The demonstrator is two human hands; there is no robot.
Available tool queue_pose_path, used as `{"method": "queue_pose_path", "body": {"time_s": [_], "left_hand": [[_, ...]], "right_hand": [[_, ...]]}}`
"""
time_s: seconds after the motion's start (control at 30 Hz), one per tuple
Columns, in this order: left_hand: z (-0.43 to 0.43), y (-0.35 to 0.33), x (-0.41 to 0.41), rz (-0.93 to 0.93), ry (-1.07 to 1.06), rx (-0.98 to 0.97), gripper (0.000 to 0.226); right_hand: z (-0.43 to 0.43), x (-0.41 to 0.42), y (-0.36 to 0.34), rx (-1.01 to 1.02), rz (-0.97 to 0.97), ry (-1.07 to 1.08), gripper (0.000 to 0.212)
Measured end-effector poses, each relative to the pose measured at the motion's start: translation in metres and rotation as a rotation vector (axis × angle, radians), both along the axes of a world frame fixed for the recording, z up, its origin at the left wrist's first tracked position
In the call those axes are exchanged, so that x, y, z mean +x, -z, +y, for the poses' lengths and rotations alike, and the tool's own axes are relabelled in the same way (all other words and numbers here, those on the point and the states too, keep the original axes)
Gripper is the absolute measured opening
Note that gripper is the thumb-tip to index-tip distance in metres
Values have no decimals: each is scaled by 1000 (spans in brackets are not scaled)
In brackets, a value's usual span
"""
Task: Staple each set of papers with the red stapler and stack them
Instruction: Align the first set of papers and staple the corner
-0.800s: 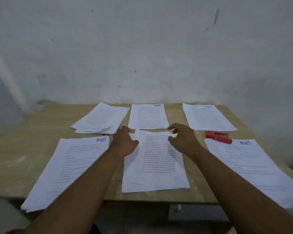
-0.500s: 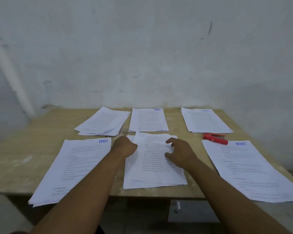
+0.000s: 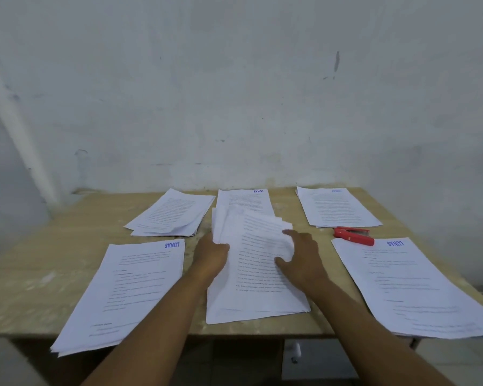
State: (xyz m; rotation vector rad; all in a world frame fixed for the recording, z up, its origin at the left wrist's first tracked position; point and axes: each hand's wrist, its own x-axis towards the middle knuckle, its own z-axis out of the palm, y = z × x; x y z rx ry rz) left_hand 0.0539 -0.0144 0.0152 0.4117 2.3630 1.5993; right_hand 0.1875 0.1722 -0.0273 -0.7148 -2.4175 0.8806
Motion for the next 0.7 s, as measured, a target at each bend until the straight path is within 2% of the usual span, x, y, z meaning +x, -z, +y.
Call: {"method": "queue_pose_path", "body": {"time_s": [0.1,0.13,0.2,0.23,0.3,0.4,0.5,0.7], "left_hand": [[-3,-19,1,15,-30,193,34],[-4,-27,1,23,-30,242,38],[-7,-44,0,65,-22,324,37],[-8,-54,1,99,-18,353,35],[-11,-71,0,177,-13,392,34],[-15,-85,1,248,16,444,35],[-18,-80,8,269,-1,483,40],[-13,-49,16,174,-24,410,40]], "right_hand": [[-5,1,-19,-284,144,77,94],[-7,1,-30,-411,196,69,89],[-11,1,-53,-525,291,25,57],[-14,1,-64,-500,338,6,40],[-18,1,-85,-442,440,-32,27],[-23,1,-105,-388,528,-55,22],[-27,1,-99,-385,538,-58,20],[-43,7,-74,-428,499,-61,28]]}}
